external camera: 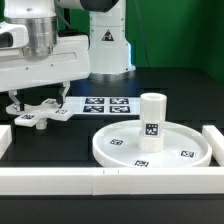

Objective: Assemble round table

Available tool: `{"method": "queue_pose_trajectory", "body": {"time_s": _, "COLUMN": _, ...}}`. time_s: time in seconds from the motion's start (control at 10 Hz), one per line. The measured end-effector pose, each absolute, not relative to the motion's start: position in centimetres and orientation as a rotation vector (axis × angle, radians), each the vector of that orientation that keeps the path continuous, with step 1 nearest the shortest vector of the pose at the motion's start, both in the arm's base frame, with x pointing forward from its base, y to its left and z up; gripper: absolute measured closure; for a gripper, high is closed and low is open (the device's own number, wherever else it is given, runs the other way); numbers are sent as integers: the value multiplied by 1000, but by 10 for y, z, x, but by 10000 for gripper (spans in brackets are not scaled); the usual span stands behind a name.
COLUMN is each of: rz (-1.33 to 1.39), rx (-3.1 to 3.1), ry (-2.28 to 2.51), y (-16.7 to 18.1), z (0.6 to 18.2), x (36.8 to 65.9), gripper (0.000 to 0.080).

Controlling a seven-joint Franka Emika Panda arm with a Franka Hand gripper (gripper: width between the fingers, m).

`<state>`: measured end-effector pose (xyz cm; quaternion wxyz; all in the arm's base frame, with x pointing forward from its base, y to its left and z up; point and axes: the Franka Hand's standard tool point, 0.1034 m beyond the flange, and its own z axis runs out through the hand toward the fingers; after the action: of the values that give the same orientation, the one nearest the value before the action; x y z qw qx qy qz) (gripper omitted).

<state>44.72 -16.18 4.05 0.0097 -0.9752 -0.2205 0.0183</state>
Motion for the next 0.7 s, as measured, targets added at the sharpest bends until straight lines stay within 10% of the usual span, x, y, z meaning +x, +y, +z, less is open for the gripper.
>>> {"method": "queue_pose_trajectory", "body": {"time_s": 0.7, "rz": 76, "rx": -3043, "ry": -681, "y": -163, "z": 35, "x": 443, "gripper": 151}}
